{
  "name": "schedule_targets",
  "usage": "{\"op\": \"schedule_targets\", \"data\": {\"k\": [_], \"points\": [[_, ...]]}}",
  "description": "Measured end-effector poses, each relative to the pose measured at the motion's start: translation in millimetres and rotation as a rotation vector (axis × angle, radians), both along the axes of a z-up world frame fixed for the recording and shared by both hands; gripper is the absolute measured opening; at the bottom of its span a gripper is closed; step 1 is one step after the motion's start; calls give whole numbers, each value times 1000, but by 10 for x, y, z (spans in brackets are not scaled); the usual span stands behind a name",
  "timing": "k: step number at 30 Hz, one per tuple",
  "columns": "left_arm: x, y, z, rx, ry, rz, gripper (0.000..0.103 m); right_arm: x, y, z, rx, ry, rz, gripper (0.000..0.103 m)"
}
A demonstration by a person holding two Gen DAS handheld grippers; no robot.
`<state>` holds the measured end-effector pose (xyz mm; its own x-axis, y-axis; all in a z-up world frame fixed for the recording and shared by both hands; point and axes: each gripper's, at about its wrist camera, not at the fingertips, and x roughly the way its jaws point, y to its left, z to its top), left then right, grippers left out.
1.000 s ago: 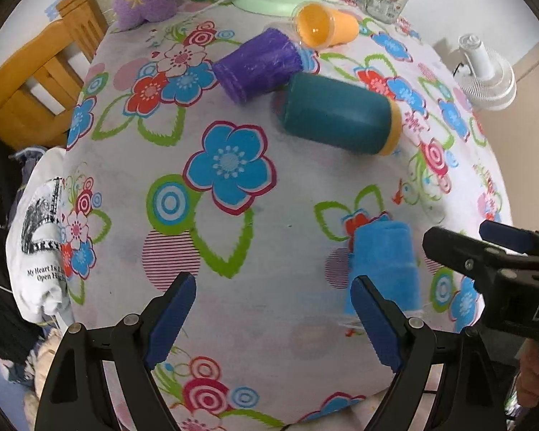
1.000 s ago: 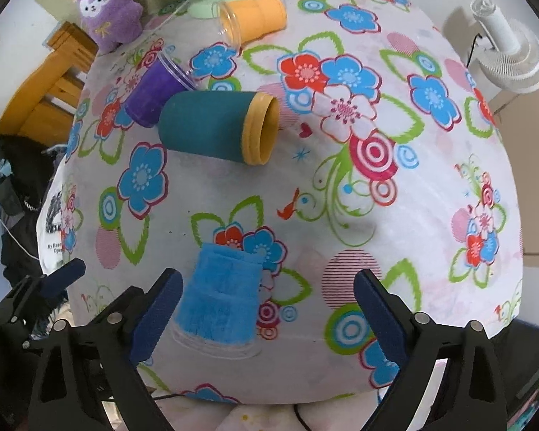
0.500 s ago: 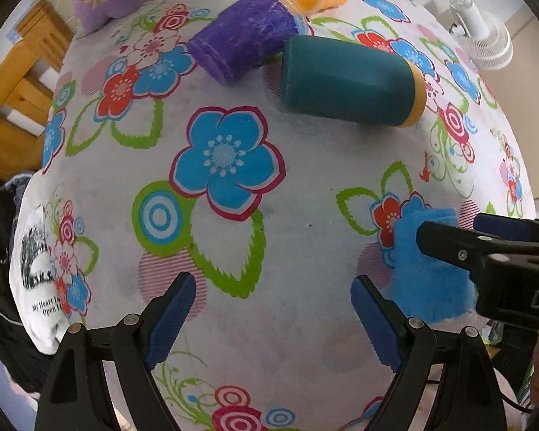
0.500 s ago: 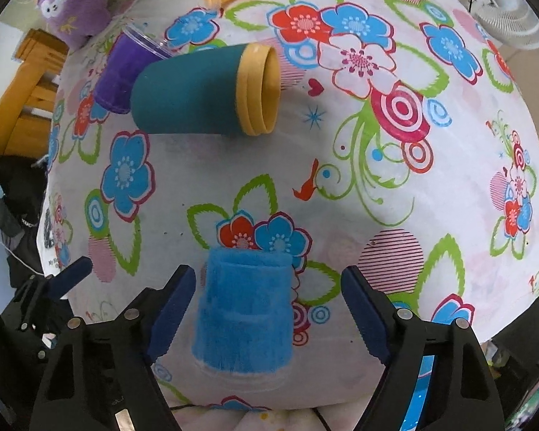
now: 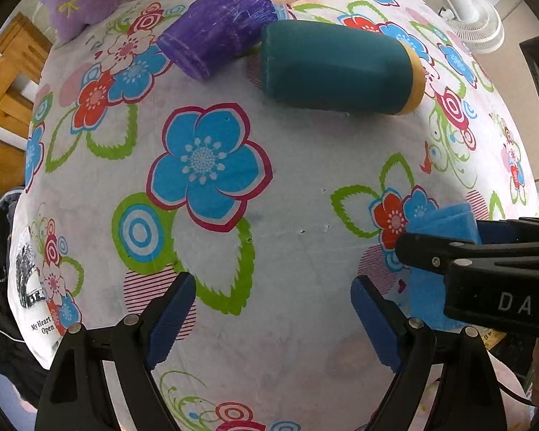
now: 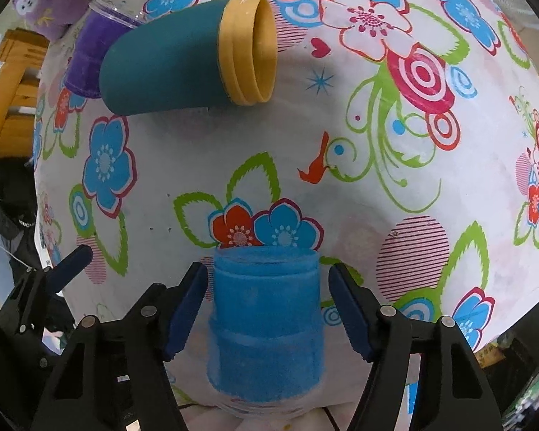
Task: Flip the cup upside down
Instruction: 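Lift the blue cup off the table with the right tool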
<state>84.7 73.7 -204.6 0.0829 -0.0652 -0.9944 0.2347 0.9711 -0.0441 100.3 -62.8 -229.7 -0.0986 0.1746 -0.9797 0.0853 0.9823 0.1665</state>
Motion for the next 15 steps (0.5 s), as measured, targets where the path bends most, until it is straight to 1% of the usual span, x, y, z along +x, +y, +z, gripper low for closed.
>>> {"op": "schedule_targets", "data": {"k": [3, 4, 8, 10, 15], "points": [[39, 13, -7, 4, -3, 11, 90, 44, 42, -37, -13, 14, 34, 65], [42, 18, -8, 2, -2, 15, 90, 51, 50, -46, -15, 17, 45, 59], [32, 29, -37, -2, 0, 28, 90, 59, 83, -72, -27, 13, 87, 57], [4, 50, -33, -7, 0, 35, 90, 50, 74, -55, -29, 9, 89, 56], [-55, 54, -4, -14, -16, 39, 90, 8, 58, 72, -29, -32, 87, 56]]}}
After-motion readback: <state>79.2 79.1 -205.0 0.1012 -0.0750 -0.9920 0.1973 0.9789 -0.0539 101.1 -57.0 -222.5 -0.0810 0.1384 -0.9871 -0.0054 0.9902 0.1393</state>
